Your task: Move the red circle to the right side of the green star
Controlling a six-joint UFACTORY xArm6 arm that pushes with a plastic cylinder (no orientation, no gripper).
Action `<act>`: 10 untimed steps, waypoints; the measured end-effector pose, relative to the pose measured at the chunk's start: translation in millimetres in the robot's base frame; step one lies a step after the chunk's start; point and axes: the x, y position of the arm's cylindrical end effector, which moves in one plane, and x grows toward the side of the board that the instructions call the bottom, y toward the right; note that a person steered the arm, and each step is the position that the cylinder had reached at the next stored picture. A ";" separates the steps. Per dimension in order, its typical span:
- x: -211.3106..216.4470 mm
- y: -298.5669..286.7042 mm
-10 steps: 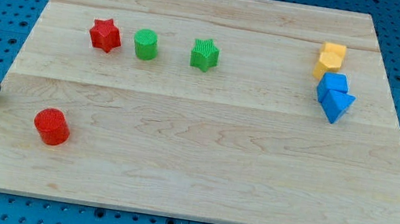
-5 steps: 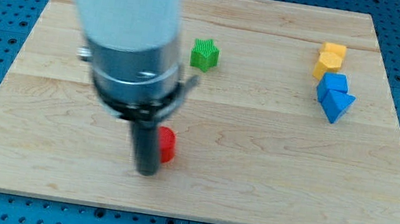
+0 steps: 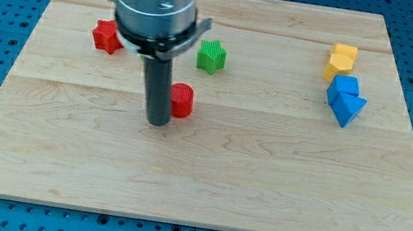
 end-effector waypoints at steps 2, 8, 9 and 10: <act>-36.9 52.5; -102.4 115.4; -102.4 115.8; -102.4 132.9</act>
